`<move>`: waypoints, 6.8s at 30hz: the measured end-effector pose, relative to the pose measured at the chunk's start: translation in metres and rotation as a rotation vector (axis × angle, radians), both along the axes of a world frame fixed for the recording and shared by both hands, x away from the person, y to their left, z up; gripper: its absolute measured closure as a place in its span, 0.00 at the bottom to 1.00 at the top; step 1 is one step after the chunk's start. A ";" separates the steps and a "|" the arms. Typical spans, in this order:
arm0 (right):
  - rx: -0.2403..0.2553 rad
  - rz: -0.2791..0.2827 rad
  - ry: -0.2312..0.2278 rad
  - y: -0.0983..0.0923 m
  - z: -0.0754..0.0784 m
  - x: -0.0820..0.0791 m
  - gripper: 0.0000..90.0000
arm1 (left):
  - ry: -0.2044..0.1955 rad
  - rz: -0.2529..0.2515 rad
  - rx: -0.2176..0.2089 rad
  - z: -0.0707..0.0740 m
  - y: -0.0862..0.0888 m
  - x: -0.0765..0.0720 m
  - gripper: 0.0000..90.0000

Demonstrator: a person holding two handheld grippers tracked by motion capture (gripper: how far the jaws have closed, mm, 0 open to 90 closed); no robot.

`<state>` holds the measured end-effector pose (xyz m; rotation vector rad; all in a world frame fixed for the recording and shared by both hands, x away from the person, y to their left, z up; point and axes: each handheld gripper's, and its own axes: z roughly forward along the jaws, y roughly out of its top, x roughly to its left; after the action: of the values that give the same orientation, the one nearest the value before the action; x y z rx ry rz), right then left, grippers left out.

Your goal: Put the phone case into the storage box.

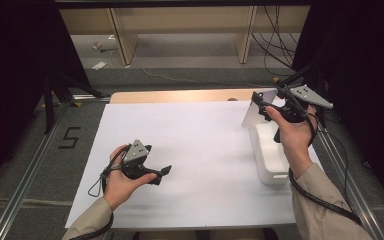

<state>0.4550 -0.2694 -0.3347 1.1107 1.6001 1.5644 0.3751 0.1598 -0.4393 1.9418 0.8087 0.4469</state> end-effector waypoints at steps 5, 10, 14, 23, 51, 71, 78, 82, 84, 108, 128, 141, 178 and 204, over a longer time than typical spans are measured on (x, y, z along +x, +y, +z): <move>-0.005 -0.016 0.004 -0.002 -0.001 0.001 0.20 | -0.003 0.004 -0.002 0.000 0.000 0.000 0.00; -0.007 -0.028 0.004 -0.005 0.000 0.001 0.20 | -0.002 0.002 0.000 0.000 0.000 0.000 0.00; -0.010 -0.039 0.004 -0.007 -0.001 0.001 0.20 | -0.003 0.007 -0.004 0.000 0.000 0.000 0.00; -0.012 -0.057 0.001 -0.011 0.000 0.002 0.20 | -0.004 0.009 -0.008 0.000 0.000 0.000 0.00; -0.001 -0.119 0.009 -0.030 -0.001 0.005 0.20 | -0.018 0.014 -0.009 0.001 -0.001 0.000 0.00; 0.002 -0.148 0.016 -0.038 -0.003 0.008 0.20 | -0.013 0.010 -0.012 0.001 -0.002 -0.001 0.00; 0.008 -0.160 0.020 -0.040 -0.004 0.009 0.20 | -0.015 0.008 -0.013 0.001 -0.002 -0.001 0.00; 0.008 -0.163 0.023 -0.042 -0.005 0.009 0.20 | -0.017 0.007 -0.012 0.001 -0.002 -0.001 0.00; 0.008 -0.166 0.023 -0.043 -0.005 0.010 0.20 | -0.016 0.007 -0.014 0.001 -0.002 -0.001 0.00; -0.002 -0.179 0.033 -0.047 -0.011 0.013 0.20 | -0.019 0.009 -0.009 0.001 -0.002 -0.001 0.00; -0.033 -0.184 0.042 -0.046 -0.016 0.016 0.20 | -0.016 0.007 -0.009 0.001 -0.003 -0.001 0.00; -0.055 -0.174 0.054 -0.043 -0.018 0.019 0.20 | -0.015 0.006 -0.007 0.001 -0.003 -0.001 0.00; -0.067 -0.180 0.085 -0.043 -0.023 0.039 0.20 | -0.018 0.012 -0.007 0.002 0.000 -0.001 0.00; -0.083 -0.189 0.090 -0.041 -0.026 0.050 0.20 | -0.013 0.011 -0.010 0.001 -0.001 -0.001 0.00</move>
<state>0.5051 -0.3107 -0.3606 1.2627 1.5536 1.3306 0.3744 0.1588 -0.4386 1.9241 0.8127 0.4606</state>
